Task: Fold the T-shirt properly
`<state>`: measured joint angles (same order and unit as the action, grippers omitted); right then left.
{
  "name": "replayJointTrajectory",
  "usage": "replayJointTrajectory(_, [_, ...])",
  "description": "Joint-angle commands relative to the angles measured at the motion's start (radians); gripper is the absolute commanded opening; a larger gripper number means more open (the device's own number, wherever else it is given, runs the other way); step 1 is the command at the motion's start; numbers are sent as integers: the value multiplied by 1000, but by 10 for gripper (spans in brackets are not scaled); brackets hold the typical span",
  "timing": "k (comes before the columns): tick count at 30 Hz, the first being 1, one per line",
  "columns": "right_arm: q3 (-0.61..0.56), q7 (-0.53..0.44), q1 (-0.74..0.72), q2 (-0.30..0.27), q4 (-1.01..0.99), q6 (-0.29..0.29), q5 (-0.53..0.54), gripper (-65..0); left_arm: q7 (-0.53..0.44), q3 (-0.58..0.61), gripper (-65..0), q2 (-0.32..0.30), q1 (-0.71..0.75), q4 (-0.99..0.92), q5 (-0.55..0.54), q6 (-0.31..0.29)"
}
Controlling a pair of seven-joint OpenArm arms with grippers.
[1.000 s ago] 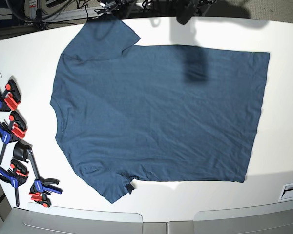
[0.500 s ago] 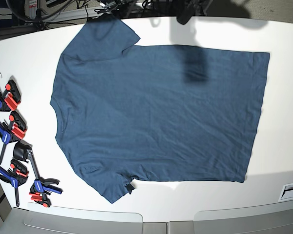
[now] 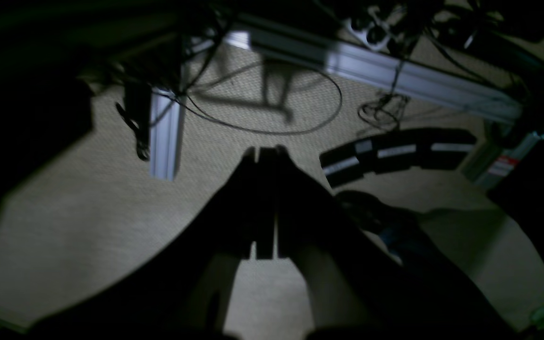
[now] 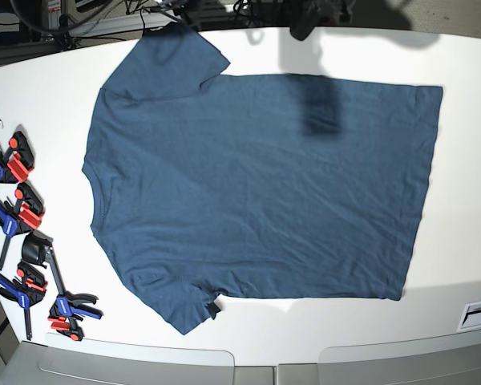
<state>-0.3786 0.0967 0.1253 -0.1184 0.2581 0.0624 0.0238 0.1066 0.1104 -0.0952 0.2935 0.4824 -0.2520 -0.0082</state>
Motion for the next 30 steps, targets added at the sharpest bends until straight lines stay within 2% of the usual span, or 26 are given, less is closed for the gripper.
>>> replayJointTrajectory(1, [-1,-4,9,-14,16,-3,-2,-650,-2,1,-650,-6,22,17,0,-3])
replayJointTrajectory(10, [0,-3,162,-89,205,-4,-2,-650,4,1,-650,-82,198,207,0,-2])
replayJointTrajectory(19, [0,-2,359,-98,423,-55,5,-650,6,0,-650,-158,409,493,0,0])
replayJointTrajectory(24, [0,-3,486,-110,586,-75,5,-650,53,0,-650,-189,504,641,0,1])
replayJointTrajectory(30, [0,-2,624,-166,792,-90,5,-650,98,1,-650,-209,594,797,-1,1])
